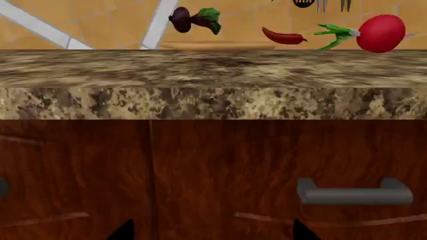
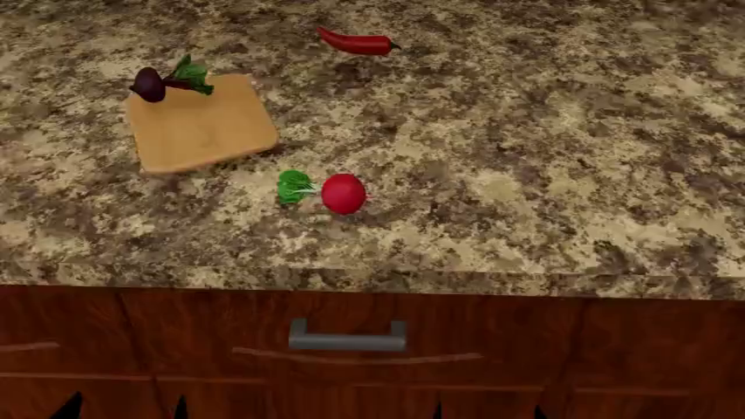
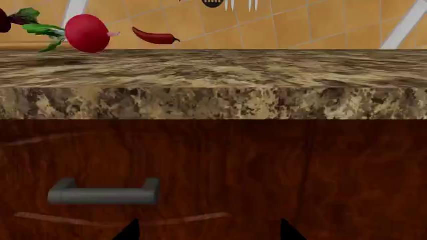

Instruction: Clear the non-vegetable object off the cutting board and place the vegetables onto it.

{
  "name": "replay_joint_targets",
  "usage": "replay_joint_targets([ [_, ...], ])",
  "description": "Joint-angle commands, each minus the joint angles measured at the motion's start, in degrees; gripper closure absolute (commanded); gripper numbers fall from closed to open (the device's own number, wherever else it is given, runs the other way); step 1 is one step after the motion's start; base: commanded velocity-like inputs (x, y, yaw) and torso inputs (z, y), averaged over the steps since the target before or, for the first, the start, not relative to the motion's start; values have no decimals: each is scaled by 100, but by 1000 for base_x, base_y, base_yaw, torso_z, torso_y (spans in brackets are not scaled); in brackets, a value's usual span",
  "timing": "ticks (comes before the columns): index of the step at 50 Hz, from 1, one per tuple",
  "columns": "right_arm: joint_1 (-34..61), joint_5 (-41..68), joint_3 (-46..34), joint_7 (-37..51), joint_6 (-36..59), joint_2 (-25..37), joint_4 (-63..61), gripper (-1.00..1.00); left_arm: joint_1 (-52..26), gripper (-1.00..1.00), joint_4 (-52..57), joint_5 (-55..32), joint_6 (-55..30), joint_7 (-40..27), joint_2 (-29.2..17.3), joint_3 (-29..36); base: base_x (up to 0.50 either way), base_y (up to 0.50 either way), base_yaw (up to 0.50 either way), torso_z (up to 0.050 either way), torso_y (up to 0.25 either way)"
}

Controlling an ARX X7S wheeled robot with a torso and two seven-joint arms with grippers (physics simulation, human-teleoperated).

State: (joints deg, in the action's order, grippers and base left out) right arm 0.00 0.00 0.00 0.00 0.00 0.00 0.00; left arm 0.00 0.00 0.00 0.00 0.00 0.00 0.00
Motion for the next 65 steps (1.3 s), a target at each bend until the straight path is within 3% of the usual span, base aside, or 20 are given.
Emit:
replay_joint_targets([
  [1, -20, 58, -82, 83, 30, 59, -51, -100, 27, -100, 61, -130, -31, -142, -130, 141, 0, 0, 0, 0, 0],
  [17, -22, 194, -230, 232, 16, 190, -71, -100, 4, -100, 26, -238, -28, -192, -195, 211, 0, 0, 0, 0, 0],
  [24, -119, 68, -447, 375, 673, 389, -1022, -100, -135, -100, 725, -286, -1180, -674, -338, -27, 0, 0, 0, 0, 0],
  [29, 116, 198, -449, 402, 1992, 473, -2219, -100, -437, -100, 1586, -415, -2175, -581, -610, -77, 0, 0, 0, 0, 0],
  [35, 780, 87, -626, 353, 3399, 735, -3249, -100, -883, -100, 2596, -658, -3619, -544, -792, -118, 0, 0, 0, 0, 0],
  [48, 2826, -20, -952, 12, 5748, 1040, -3819, -100, -2605, -100, 3695, -1025, -6187, -454, -1195, -134, 0, 0, 0, 0, 0],
  [55, 4128, 180, -930, -294, 6737, 1015, -3600, -100, -3670, -100, 3382, -1140, -6861, -283, -1469, -143, 0, 0, 0, 0, 0],
  [65, 5703, 332, -974, -595, 7078, 1042, -2381, -100, -4854, -100, 2867, -1330, -7379, -22, -1678, -122, 0, 0, 0, 0, 0],
])
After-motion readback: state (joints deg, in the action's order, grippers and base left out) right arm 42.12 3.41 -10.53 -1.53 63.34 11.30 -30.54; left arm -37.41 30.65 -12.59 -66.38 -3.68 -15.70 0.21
